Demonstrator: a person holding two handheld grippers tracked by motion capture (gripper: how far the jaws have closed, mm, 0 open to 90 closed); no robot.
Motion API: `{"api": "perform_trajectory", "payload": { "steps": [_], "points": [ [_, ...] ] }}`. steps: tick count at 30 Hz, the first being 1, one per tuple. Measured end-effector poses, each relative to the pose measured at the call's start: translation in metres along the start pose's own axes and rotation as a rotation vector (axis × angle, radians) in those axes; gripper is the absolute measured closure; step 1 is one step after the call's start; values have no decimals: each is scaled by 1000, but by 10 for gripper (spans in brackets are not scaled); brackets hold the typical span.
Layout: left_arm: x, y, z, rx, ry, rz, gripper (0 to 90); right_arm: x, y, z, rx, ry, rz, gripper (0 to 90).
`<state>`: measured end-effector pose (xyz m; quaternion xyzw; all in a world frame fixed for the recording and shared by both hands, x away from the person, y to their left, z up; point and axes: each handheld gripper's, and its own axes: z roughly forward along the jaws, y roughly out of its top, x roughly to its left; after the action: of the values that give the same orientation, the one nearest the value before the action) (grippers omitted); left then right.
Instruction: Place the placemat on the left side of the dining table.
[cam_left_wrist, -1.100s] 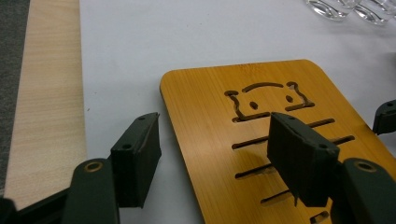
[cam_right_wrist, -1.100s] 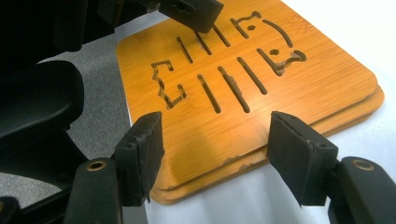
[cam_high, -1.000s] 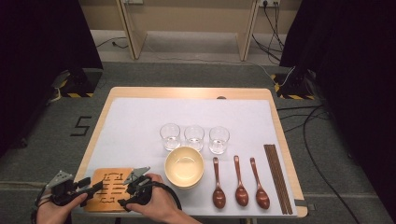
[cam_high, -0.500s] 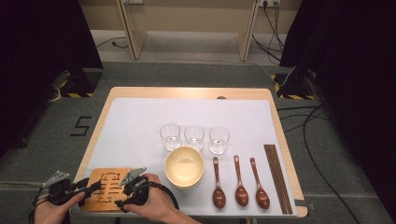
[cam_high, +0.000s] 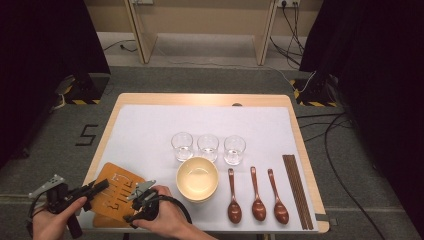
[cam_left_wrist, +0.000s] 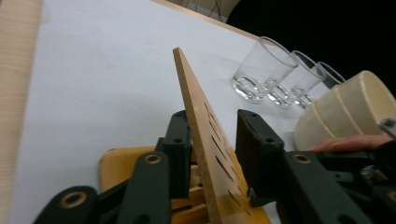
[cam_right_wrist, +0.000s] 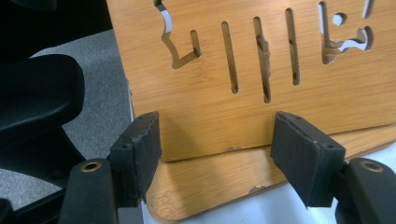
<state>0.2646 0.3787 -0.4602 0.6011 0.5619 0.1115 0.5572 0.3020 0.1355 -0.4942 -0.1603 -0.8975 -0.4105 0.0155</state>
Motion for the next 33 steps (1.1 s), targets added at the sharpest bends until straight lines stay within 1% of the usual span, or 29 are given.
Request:
{"api": "perform_trajectory", "payload": {
  "steps": [2, 4, 6, 8, 9, 10, 12, 13, 14, 16, 18, 20, 26, 33],
  "points": [
    [-4, -3, 4, 24, -22, -4, 726, 0, 0, 0, -1, -1, -3, 342],
    [-7, -6, 9, 29, -33, -5, 771, 0, 0, 0, -1, -1, -6, 346],
    [-8, -7, 11, 18, -21, -9, 807, 0, -1, 0, -3, -2, -12, 353],
    [-7, -6, 11, -7, -55, -52, 833, -1, -1, -1, -2, 1, -8, 367],
    [-8, -4, 10, -18, -64, -56, 848, -1, -2, -2, -1, -1, -9, 373],
    [-9, -2, 10, -28, -59, -46, 856, -2, -1, -3, 3, -2, -7, 377],
    [-13, 2, 8, -43, -17, 17, 858, -2, -1, -6, -1, -5, -11, 391],
    [-14, 4, 7, -51, -4, 37, 858, -2, -1, -8, -7, -10, -14, 395],
    [-15, 6, 6, -62, -3, 44, 858, -2, -1, -11, -12, -15, -14, 400],
    [-16, 8, 6, -79, -3, 51, 858, -3, 0, -16, -32, -32, -16, 405],
    [-19, 10, 5, -91, -4, 61, 858, -3, 1, -20, -41, -38, -11, 407],
    [-20, 12, 5, -100, -10, 61, 858, -3, 2, -25, -52, -44, -12, 407],
    [-22, 20, 6, -129, 1, 66, 858, -4, 2, -38, -78, -65, -21, 416],
    [-24, 30, 9, -152, 19, 85, 858, -6, 2, -51, -114, -81, -33, 438]
  ]
}}
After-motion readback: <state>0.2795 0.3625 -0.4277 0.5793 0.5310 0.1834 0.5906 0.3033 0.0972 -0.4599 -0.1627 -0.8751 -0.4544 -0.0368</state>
